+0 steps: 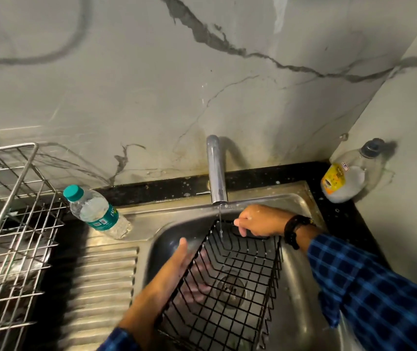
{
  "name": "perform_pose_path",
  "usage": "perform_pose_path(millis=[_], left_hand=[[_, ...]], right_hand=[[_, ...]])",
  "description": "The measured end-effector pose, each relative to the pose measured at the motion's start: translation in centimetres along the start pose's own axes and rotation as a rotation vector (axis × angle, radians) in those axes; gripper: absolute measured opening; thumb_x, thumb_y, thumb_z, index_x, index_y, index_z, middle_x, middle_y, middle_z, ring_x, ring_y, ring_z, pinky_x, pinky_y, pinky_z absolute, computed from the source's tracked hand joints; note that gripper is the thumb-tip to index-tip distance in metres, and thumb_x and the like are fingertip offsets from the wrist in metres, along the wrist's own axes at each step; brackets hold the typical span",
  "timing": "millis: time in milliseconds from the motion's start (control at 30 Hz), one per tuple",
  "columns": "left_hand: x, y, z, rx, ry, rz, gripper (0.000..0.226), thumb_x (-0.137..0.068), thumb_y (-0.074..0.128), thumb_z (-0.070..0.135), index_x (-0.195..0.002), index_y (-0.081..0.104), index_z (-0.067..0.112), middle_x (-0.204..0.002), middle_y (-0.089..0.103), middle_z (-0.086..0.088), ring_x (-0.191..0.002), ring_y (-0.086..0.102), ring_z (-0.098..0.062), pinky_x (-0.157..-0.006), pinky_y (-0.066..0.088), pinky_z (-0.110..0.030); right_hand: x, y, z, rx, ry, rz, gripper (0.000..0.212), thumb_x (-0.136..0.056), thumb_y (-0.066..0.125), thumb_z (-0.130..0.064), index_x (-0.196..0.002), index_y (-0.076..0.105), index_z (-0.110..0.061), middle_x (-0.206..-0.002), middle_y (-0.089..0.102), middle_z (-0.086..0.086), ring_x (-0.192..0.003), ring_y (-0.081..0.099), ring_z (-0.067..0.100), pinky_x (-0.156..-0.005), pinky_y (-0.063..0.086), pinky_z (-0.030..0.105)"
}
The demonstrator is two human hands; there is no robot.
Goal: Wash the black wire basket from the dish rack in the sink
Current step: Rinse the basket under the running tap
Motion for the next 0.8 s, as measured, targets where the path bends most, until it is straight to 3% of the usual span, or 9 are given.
perform_pose_path(millis=[33, 100, 200, 333, 400, 500, 633, 700, 800], left_hand=[[0.2, 0.1, 0.6, -0.145, 0.064, -0.01, 0.076, -0.081, 0.047, 0.079, -0.139, 0.055, 0.031, -0.134, 0.066, -0.002, -0.099, 0.075, -0.023, -0.089, 0.058, -0.045], [-0.3, 0.0, 1.8, -0.493, 0.157, 0.066, 0.04, -0.103, 0.041, 0.053, -0.136, 0.055, 0.036, -0.125, 0.069, 0.003, -0.085, 0.073, 0.0, -0.076, 0.056, -0.026], [-4.3, 1.5, 4.1, -0.884, 0.28, 0.269, 0.028, -0.105, 0.044, 0.034, -0.13, 0.055, 0.027, -0.106, 0.073, 0.001, -0.068, 0.074, -0.008, -0.065, 0.06, -0.03], [-7.6, 3.3, 4.8, -1.265, 0.364, 0.631, 0.033, -0.105, 0.035, 0.043, -0.111, 0.06, 0.023, -0.095, 0.074, -0.002, -0.085, 0.073, -0.024, -0.08, 0.06, -0.043], [-8.2, 3.7, 4.6, -1.215, 0.418, 0.656, 0.038, -0.106, 0.032, 0.047, -0.104, 0.061, 0.023, -0.089, 0.074, 0.002, -0.078, 0.072, -0.021, -0.078, 0.059, -0.041], [-8.9, 3.8, 2.9, -0.965, 0.412, 0.445, 0.037, -0.107, 0.033, 0.043, -0.099, 0.063, 0.023, -0.079, 0.074, 0.003, -0.069, 0.072, -0.016, -0.072, 0.06, -0.035], [-9.5, 3.0, 0.6, -0.67, 0.393, 0.228, 0.025, -0.106, 0.041, 0.018, -0.119, 0.061, 0.025, -0.099, 0.075, 0.005, -0.089, 0.07, -0.011, -0.084, 0.06, -0.033], [-9.6, 2.9, 0.1, -0.579, 0.411, 0.244, 0.033, -0.102, 0.041, 0.008, -0.125, 0.059, 0.023, -0.107, 0.073, 0.002, -0.087, 0.065, -0.01, -0.078, 0.055, -0.029], [-10.0, 3.0, 0.5, -0.549, 0.452, 0.339, 0.024, -0.106, 0.042, 0.02, -0.122, 0.06, 0.02, -0.101, 0.074, 0.002, -0.072, 0.063, -0.008, -0.066, 0.055, -0.025]], right_hand=[[0.2, -0.3, 0.0, 0.031, 0.026, 0.001, 0.041, -0.102, 0.046, -0.038, -0.083, 0.074, -0.015, -0.06, 0.056, -0.009, -0.057, 0.051, 0.008, -0.06, 0.039, 0.026], [0.8, -0.9, -0.5, 0.1, 0.053, 0.009, 0.041, -0.101, 0.046, -0.036, -0.088, 0.076, -0.013, -0.066, 0.058, -0.007, -0.064, 0.054, 0.011, -0.065, 0.042, 0.029], [1.6, -1.2, -2.1, 0.182, 0.064, 0.055, 0.035, -0.101, 0.045, -0.036, -0.09, 0.072, -0.015, -0.079, 0.062, -0.002, -0.079, 0.059, 0.019, -0.078, 0.05, 0.034], [3.2, -0.7, -3.8, 0.242, 0.089, 0.22, 0.032, -0.101, 0.047, -0.043, -0.076, 0.057, -0.024, -0.083, 0.06, -0.001, -0.085, 0.06, 0.022, -0.077, 0.048, 0.035], [3.7, -0.6, -3.8, 0.257, 0.097, 0.268, 0.031, -0.101, 0.047, -0.044, -0.089, 0.064, -0.02, -0.093, 0.066, 0.003, -0.091, 0.063, 0.024, -0.083, 0.052, 0.038], [3.9, -0.3, -3.1, 0.26, 0.139, 0.241, 0.034, -0.1, 0.048, -0.045, -0.103, 0.068, -0.018, -0.097, 0.066, 0.003, -0.093, 0.063, 0.024, -0.084, 0.051, 0.037], [3.6, 0.2, -2.7, 0.273, 0.178, 0.274, 0.033, -0.102, 0.045, -0.042, -0.105, 0.066, -0.017, -0.099, 0.064, 0.004, -0.087, 0.055, 0.023, -0.078, 0.045, 0.034], [3.5, 0.5, -2.9, 0.27, 0.172, 0.303, 0.033, -0.103, 0.044, -0.042, -0.104, 0.065, -0.017, -0.099, 0.063, 0.004, -0.086, 0.053, 0.022, -0.075, 0.041, 0.033], [3.5, 0.4, -3.9, 0.298, 0.142, 0.33, 0.031, -0.103, 0.044, -0.042, -0.106, 0.063, -0.018, -0.1, 0.061, 0.003, -0.086, 0.05, 0.02, -0.076, 0.04, 0.033]])
Point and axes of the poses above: each hand's wrist, its own x-axis away from the middle knuckle, its own y-axis out of the palm, z = x × y, the point moved 2 cm from there along -x, towards the middle knuckle
